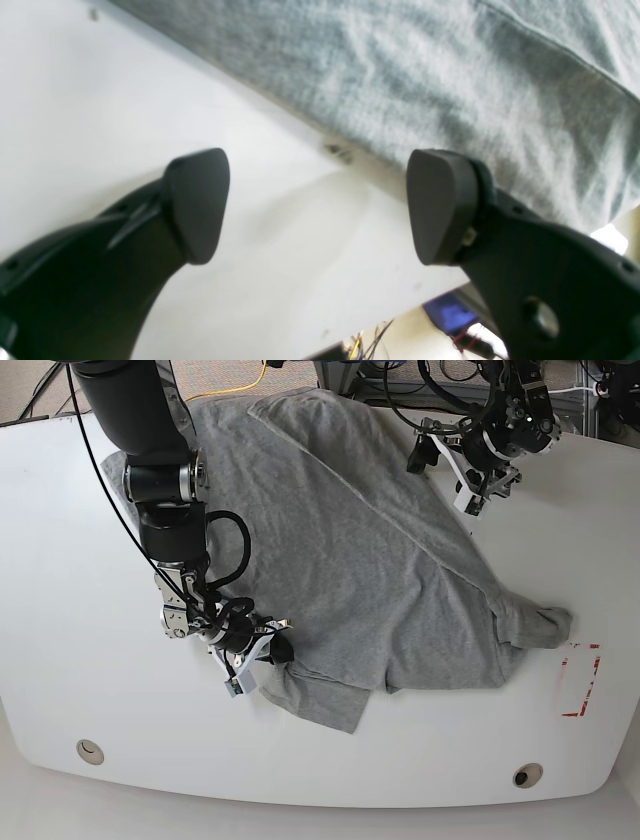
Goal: Layout the t-shirt on the table in an organized manner, then fold the t-shirt properly
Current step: 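Release the edge with the left gripper and raise it toward the shirt's collar, then grasp the shirt's hem with the right gripper and drag it outward, then move the left gripper to the shirt's shoulder edge and pinch it, then pull the shoulder edge with the left gripper away from the right gripper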
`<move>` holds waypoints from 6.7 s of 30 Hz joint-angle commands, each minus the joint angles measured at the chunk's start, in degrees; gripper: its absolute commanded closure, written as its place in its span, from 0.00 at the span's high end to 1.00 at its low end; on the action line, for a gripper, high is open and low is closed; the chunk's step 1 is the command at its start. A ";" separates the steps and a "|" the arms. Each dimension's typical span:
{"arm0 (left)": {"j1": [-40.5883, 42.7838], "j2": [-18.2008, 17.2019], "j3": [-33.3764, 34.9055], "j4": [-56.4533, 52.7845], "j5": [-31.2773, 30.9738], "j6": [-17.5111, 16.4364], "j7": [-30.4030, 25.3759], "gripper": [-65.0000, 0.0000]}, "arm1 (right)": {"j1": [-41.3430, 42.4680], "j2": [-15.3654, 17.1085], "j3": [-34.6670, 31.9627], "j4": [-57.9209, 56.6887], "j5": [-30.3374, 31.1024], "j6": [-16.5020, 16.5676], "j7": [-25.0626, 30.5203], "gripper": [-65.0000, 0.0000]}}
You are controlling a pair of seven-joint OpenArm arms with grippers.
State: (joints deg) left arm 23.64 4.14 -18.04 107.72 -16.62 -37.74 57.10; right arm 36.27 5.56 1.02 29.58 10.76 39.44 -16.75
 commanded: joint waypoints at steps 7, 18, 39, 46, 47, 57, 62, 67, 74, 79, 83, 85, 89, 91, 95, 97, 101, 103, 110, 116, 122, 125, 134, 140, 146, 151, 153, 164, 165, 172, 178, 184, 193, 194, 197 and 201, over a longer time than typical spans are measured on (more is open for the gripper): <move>-3.02 0.21 4.20 -8.43 -0.92 -0.02 -0.18 0.79 | 1.93 0.28 -0.01 1.14 0.88 0.56 1.06 0.06; -5.04 2.06 8.24 -11.94 -0.92 -0.11 -0.18 0.26 | 1.93 0.28 -0.01 1.14 0.88 0.56 1.06 0.06; -19.55 -15.70 8.42 -13.44 -0.65 -0.37 3.43 0.06 | -0.36 6.96 7.03 2.11 1.59 0.56 -0.70 0.00; -31.68 -23.17 8.68 -21.61 -0.65 -0.55 3.34 0.16 | -8.97 7.93 13.97 17.58 1.50 0.56 -9.66 0.00; -33.62 -24.05 8.68 -23.02 -0.65 -0.81 3.34 0.16 | -10.73 7.93 14.85 20.75 1.50 0.56 -11.07 0.00; -47.95 -29.94 16.06 -33.48 -0.65 -2.26 1.58 0.16 | -28.23 4.15 22.94 47.56 1.06 0.56 -21.00 0.00; -50.50 -30.74 18.97 -36.12 -0.65 -2.26 -0.97 0.16 | -34.82 1.43 26.02 55.03 0.88 0.56 -21.71 0.00; -50.93 -29.94 20.90 -35.77 -1.09 -2.26 -0.97 0.17 | -37.81 0.90 26.19 57.93 0.88 0.56 -21.71 0.00; -47.77 -25.55 20.46 -31.37 -1.09 -2.26 5.54 0.19 | -37.63 0.99 26.19 57.93 0.88 0.56 -21.80 0.22; -40.65 -21.50 18.44 -21.52 -1.09 -2.26 10.99 0.43 | -36.84 1.07 26.19 58.02 0.88 0.56 -21.71 0.45; -33.53 -18.52 14.83 -11.85 -0.74 -2.26 14.33 0.65 | -36.23 1.07 26.19 58.02 0.88 0.56 -21.71 0.54; -30.10 -17.20 13.52 -7.90 -0.74 -2.26 16.17 0.69 | -36.23 1.07 26.10 58.02 0.88 0.56 -21.71 0.54; -24.65 -15.17 11.05 -1.74 -0.65 -2.26 19.69 0.68 | -36.14 0.99 25.93 58.02 0.88 0.56 -21.71 0.54; -22.10 -14.82 9.38 -0.25 -0.65 -2.26 20.74 0.68 | -36.05 0.99 25.93 58.02 0.88 0.56 -21.71 0.54; -17.26 -14.74 5.87 1.33 -0.65 -2.26 21.18 0.68 | -35.52 0.81 25.93 57.93 0.88 0.56 -21.80 0.54; -14.36 -14.74 4.28 1.42 -0.65 -2.26 21.18 0.68 | -35.52 0.72 25.93 57.93 0.88 0.56 -21.80 0.54; -10.41 -14.74 3.14 1.42 -1.00 -2.26 21.01 0.68 | -35.52 0.81 25.93 57.85 0.88 0.56 -21.80 0.54; -9.00 -14.74 3.32 1.42 -1.09 -2.26 21.01 0.68 | -35.44 0.81 25.93 57.85 0.88 0.56 -21.80 0.54; -6.28 -13.33 3.41 1.60 -4.17 -2.26 21.01 0.68 | -35.44 0.72 25.84 57.85 0.88 0.56 -21.80 0.54; -5.57 -13.24 3.41 1.33 -9.62 -2.26 21.10 0.68 | -35.44 0.64 25.84 57.85 0.88 0.56 -21.80 0.54; -3.81 -13.50 4.20 1.60 -15.33 -2.26 21.18 0.68 | -35.44 0.64 25.84 57.85 0.88 0.56 -21.80 0.54; -3.46 -14.38 4.20 1.60 -19.20 -2.26 21.18 0.68 | -35.44 0.64 25.84 57.85 0.88 0.56 -21.80 0.54; -3.11 -15.26 4.20 1.33 -21.14 -2.26 21.18 0.68 | -35.52 0.64 25.84 57.85 0.88 0.56 -21.80 0.54; -3.37 -15.17 6.31 1.16 -19.91 -2.26 21.18 0.68 | -35.61 0.64 25.84 57.85 0.88 0.56 -21.80 0.54; -3.20 -14.82 8.68 1.16 -15.95 -2.26 21.18 0.68 | -35.61 0.64 25.84 57.85 0.88 0.56 -21.80 0.54; -3.11 -13.24 9.21 1.07 -12.08 -2.26 21.10 0.68 | -35.61 0.64 25.84 57.85 0.88 0.56 -21.80 0.54; -3.11 -12.98 9.21 1.07 -10.76 -2.26 21.10 0.67 | -35.61 0.72 25.84 57.85 0.88 0.56 -21.80 0.54; -8.03 -11.57 9.21 0.28 -0.13 -2.26 20.92 0.03 | -35.70 0.72 26.02 57.85 0.97 0.56 -21.80 0.53; -8.91 -11.66 9.21 -0.69 1.19 -2.26 20.92 0.03 | -35.79 0.72 26.10 57.85 0.97 0.56 -21.80 0.50; -18.50 -15.09 9.30 -9.39 6.64 -2.26 17.49 0.05 | -36.23 0.72 26.19 58.02 0.97 0.56 -21.88 0.23; -27.46 -21.59 10.61 -21.88 7.35 -2.26 12.66 0.05 | -38.95 0.55 26.19 61.63 1.24 0.56 -21.97 0.29; -34.58 -28.45 16.94 -31.11 7.52 -2.26 7.47 0.05 | -42.21 0.46 26.28 69.01 1.50 0.56 -25.22 0.56; -41.70 -36.19 22.04 -41.13 7.52 -2.26 -0.97 0.05 | -43.79 -1.74 26.28 75.52 0.97 0.56 -26.98 0.84; -42.67 -36.80 22.39 -42.36 7.52 -2.26 -1.50 0.05 | -43.79 -1.83 26.28 75.52 0.97 0.56 -26.98 0.84; -44.61 -37.94 22.66 -45.00 7.52 -2.26 -2.46 0.05 | -43.35 -1.83 26.28 75.25 0.97 0.56 -26.98 0.85; -46.80 -38.56 23.54 -47.11 7.52 -2.26 -3.78 0.05 | -40.27 -1.83 26.10 72.44 1.15 0.56 -26.90 0.85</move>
State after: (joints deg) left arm -21.10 -33.21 5.08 60.31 -8.67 -39.94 54.30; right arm -6.85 3.33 27.07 102.48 10.81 40.10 -45.01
